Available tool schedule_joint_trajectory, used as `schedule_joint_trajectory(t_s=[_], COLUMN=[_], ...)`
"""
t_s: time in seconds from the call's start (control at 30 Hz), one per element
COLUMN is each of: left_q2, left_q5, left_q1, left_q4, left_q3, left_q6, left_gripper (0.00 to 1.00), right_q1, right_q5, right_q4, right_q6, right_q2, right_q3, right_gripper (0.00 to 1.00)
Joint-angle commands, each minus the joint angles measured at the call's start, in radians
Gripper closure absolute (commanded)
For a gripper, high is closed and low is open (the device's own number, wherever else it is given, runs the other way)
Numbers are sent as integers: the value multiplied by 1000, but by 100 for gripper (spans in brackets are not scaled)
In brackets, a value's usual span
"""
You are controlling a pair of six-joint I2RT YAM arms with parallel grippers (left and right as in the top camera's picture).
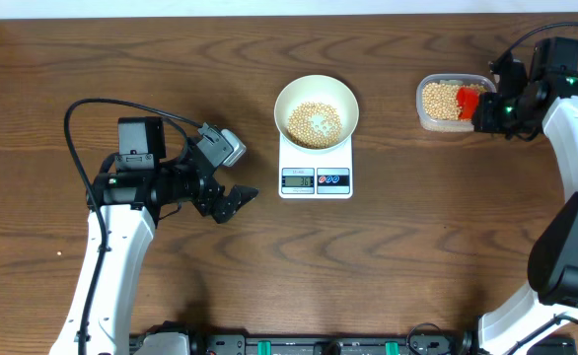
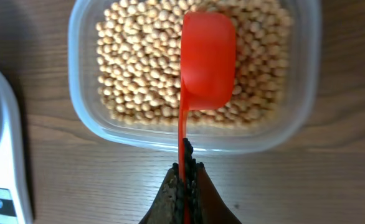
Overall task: Scoop item into bowl and weigh 50g on scale
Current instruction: 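Dip the red scoop into the soybeans and scoop them up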
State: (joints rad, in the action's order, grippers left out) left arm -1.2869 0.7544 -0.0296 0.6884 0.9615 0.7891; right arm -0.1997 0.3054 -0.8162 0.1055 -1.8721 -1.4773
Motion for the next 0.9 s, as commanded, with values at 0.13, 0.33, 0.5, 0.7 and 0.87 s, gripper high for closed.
schedule_joint_trajectory(t_s=[0.13, 0.33, 0.5, 0.7, 0.87], left_q2=[2, 2, 2, 2, 2], left_q5=[16, 16, 16, 16, 16], left_q1=[3, 3, 3, 3, 3], left_q4=[3, 3, 3, 3, 3], left_q3=[-2, -2, -2, -2, -2], left_q6=[0, 0, 0, 0, 0], left_gripper=[2, 2, 2, 2, 2], right_q1=[5, 4, -25, -98, -176], right_q5=[141, 186, 188, 274, 362], right_q4=[-2, -2, -2, -3, -6], right_q6=[-31, -35, -35, -34, -33], right_q2=[-53, -55, -54, -54, -54], right_q3=[-9, -9, -11, -15, -15], right_gripper=[99, 99, 99, 99, 99])
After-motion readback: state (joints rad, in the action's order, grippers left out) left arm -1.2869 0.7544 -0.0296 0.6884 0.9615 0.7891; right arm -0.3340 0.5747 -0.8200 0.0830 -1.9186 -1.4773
